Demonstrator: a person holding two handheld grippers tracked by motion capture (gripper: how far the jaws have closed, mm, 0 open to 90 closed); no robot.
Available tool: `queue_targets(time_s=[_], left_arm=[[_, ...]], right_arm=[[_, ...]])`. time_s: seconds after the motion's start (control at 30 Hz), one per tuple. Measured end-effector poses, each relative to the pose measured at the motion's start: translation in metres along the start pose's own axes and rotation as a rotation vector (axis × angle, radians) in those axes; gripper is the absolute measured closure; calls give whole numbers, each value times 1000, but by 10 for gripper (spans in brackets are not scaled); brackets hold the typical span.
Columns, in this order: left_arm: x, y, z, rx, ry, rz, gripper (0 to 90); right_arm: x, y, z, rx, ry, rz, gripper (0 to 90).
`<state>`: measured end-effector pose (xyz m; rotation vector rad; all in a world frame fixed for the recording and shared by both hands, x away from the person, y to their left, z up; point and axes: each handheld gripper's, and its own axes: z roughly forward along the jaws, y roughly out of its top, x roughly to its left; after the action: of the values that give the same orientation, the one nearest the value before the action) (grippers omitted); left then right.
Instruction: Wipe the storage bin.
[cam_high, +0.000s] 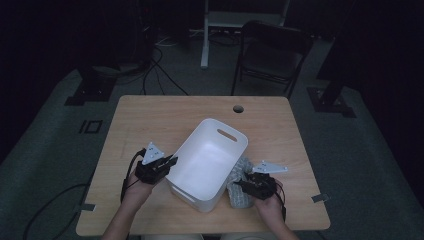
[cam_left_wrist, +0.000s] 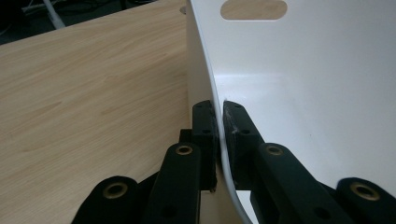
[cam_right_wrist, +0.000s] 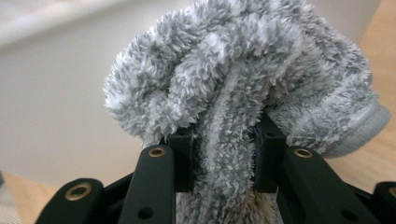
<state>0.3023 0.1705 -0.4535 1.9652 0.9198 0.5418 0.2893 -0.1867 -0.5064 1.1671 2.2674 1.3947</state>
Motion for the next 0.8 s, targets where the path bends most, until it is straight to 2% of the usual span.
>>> queue_targets(time_s=[0.2,0.3,0.4,0.5,0.63,0.7,0.8], left_arm=[[1,0,0,-4,0,-14,839],[1,0,0,-5,5,-20,836],[0,0,0,-4,11,-21,838],[0,0,0,-4,12,-19,837],[1,0,1,-6,-4,-25,827],[1,0,1,-5,-8,-22,829],[1,0,1,-3,-18,-10,830]], right_arm=[[-15,-18,26,134,-15,25,663],[-20,-19,28,143,15,68,655],[-18,-16,25,138,-2,55,661],[-14,-6,13,70,1,38,666],[-10,14,-19,-108,37,31,665],[-8,23,-32,-179,32,13,664],[-7,28,-34,-181,-5,-24,662]])
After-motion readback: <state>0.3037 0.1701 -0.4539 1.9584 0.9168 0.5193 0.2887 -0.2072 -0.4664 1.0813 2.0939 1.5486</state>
